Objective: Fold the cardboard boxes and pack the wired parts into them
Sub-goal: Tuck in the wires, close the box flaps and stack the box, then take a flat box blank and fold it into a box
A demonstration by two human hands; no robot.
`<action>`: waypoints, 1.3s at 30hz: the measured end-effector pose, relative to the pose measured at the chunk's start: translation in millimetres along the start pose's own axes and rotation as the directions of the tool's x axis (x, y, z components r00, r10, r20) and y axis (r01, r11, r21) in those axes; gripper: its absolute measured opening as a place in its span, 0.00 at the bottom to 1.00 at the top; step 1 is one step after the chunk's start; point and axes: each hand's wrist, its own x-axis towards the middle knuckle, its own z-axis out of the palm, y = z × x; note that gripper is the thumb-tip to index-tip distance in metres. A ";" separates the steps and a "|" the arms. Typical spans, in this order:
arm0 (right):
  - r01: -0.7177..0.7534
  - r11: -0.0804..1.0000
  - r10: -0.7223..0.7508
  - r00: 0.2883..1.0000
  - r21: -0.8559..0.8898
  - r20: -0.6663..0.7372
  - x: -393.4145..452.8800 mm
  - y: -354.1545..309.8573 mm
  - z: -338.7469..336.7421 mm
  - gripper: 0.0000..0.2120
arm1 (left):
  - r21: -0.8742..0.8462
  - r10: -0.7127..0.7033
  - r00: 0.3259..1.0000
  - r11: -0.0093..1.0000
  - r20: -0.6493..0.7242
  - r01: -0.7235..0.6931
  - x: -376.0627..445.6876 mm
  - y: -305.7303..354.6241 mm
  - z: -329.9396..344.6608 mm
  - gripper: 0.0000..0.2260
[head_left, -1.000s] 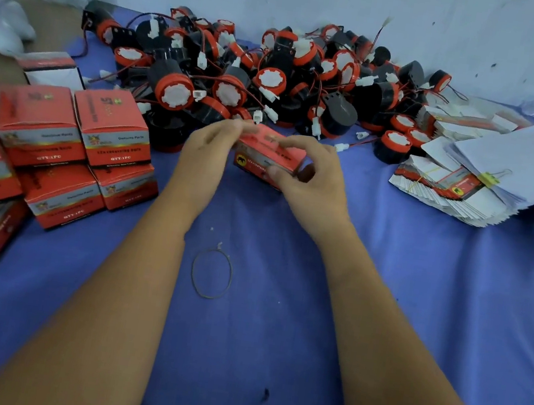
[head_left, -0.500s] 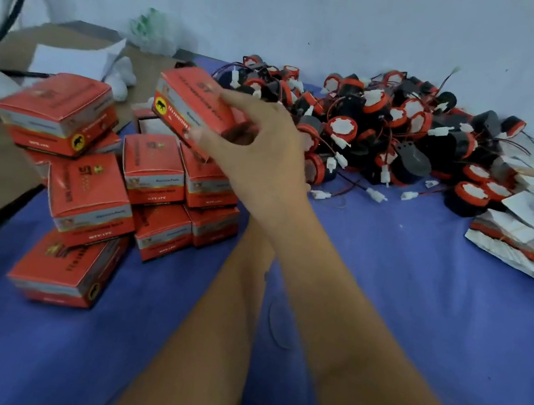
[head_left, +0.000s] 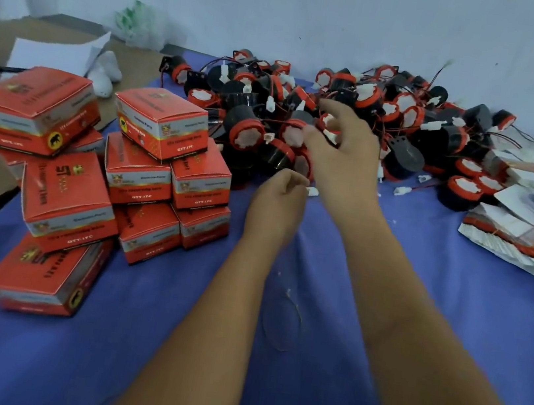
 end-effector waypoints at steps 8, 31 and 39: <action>-0.273 0.934 0.216 0.945 -0.231 -0.246 19.1 86.7 -44.2 0.18 | 0.220 -0.022 0.997 0.976 0.073 0.005 -1.5 -0.5 3.1 0.11; -0.436 0.412 0.362 0.884 -0.800 -0.295 -20.9 154.9 -133.5 0.28 | 0.294 -0.006 0.995 0.955 0.102 -0.025 -0.7 -5.1 5.9 0.12; -0.304 0.499 0.174 0.953 -0.811 -0.250 -36.0 135.7 -124.4 0.23 | 0.310 0.006 0.994 0.950 0.112 -0.040 5.0 -14.6 6.7 0.10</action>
